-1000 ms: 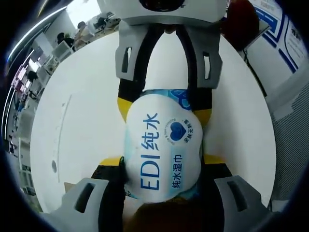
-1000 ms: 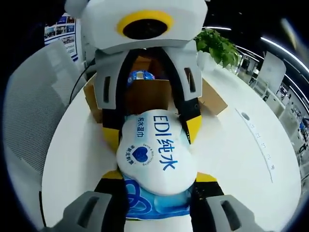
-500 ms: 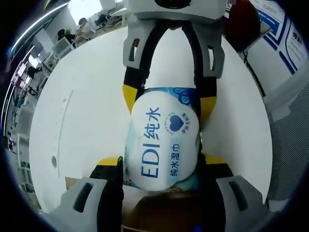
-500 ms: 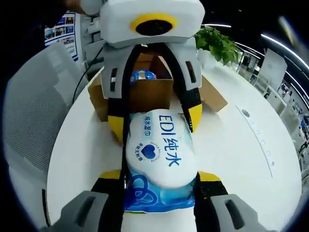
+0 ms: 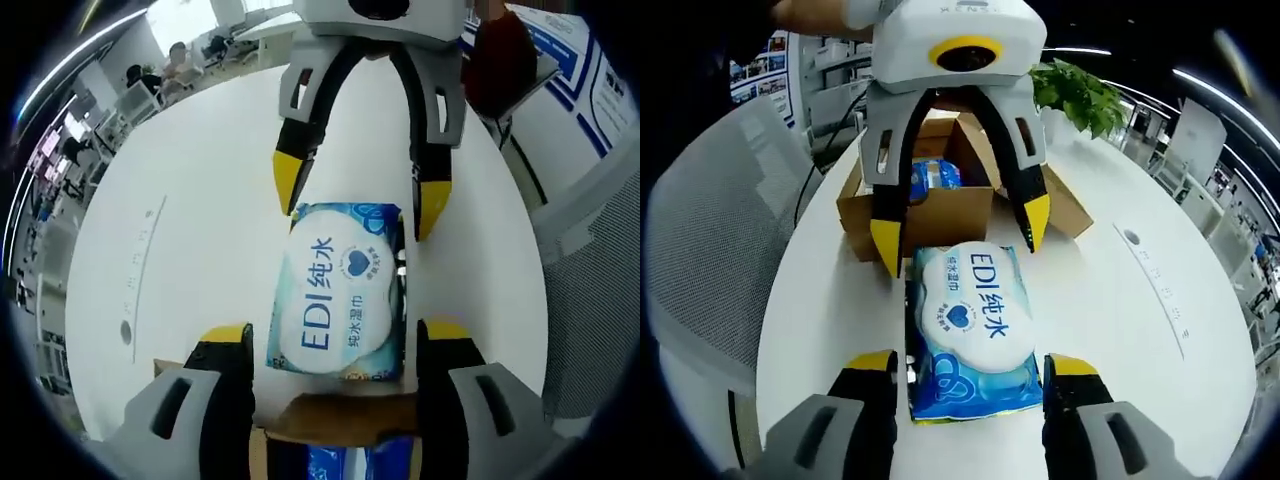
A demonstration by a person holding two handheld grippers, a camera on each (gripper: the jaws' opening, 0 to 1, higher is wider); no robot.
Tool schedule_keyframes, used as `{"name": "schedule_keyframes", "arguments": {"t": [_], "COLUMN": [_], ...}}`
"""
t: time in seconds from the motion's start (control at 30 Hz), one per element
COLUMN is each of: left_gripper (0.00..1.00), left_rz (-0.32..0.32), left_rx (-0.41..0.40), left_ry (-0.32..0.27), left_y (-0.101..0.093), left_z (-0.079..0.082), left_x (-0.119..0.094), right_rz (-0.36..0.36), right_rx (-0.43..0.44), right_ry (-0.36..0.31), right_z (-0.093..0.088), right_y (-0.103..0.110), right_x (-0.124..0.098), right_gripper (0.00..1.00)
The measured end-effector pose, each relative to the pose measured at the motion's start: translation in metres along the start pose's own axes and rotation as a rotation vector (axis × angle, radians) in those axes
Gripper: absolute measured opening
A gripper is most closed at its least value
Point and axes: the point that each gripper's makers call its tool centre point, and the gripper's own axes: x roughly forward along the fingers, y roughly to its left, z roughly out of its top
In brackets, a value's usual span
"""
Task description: Operate the shoe box by opening the lid, removing the specified soft item, and placing it in the target area until the item is outside and the box remains undamaged.
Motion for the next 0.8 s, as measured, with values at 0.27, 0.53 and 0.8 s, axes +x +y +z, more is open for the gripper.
{"name": "schedule_keyframes", "arguments": {"t": [0.27,0.53,0.8], "left_gripper": [0.66,0.66,0.64], "left_rz": [0.008,0.018,0.042], "left_rx": [-0.01,-0.032,-0.047], "left_ry": [-0.03,-0.056,-0.051], "left_y": [-0.004,-0.007,-0.007], "left_z": [-0.002,-0.013,-0.039], "left_x": [-0.026,-0.054,-0.077], "right_rz": [-0.016,-0.024,-0.024], "right_rx": [-0.004,-0.01,-0.022], "right_ry": [-0.009,-0.025,-0.07], "right_z": [0.021,0.045,0.078], "right_y": [0.004,0.01,0.018], "right_x": [-0.02,-0.03,-0.031], "right_gripper": [0.55,0.55,0.51]}}
